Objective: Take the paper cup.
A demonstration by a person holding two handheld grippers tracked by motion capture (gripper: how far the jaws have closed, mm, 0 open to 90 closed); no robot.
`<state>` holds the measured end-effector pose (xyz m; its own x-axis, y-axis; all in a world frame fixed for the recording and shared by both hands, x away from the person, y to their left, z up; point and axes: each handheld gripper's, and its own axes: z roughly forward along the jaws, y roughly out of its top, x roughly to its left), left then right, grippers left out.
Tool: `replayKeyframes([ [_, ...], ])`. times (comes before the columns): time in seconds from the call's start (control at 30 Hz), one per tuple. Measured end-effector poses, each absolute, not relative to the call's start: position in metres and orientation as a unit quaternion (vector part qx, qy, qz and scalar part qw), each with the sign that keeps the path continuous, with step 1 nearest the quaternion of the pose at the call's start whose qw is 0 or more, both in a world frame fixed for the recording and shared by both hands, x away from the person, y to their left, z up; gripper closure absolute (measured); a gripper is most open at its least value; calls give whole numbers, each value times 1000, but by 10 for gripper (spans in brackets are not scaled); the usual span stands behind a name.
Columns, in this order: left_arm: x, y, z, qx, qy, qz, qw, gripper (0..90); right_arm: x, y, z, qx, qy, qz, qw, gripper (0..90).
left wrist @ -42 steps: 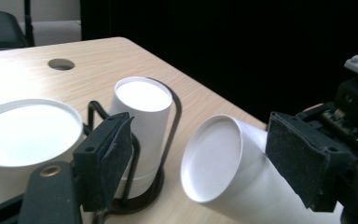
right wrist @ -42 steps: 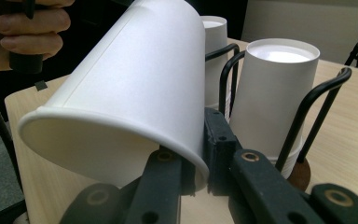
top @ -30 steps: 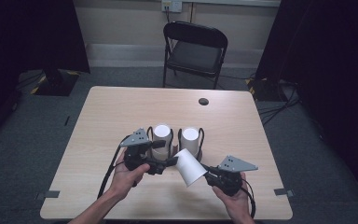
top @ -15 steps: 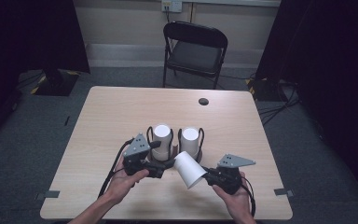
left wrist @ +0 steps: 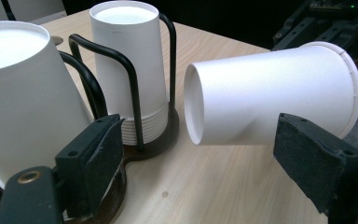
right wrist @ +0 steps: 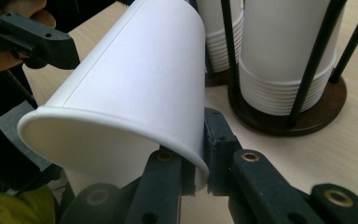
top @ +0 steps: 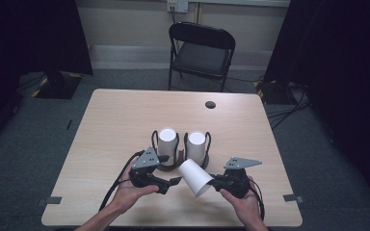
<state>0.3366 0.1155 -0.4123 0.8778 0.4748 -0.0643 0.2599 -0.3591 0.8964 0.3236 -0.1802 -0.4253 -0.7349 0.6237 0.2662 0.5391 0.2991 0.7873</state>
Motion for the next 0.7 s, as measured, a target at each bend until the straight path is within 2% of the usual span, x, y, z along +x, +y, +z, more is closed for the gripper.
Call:
replayKeyframes([
  [0.33, 330, 111, -414, 829, 182, 114, 516, 181, 328, -185, -424, 368, 812, 453, 21, 848],
  [0.7, 324, 99, -416, 858, 143, 115, 480, 176, 334, -180, -426, 361, 838, 409, -22, 847],
])
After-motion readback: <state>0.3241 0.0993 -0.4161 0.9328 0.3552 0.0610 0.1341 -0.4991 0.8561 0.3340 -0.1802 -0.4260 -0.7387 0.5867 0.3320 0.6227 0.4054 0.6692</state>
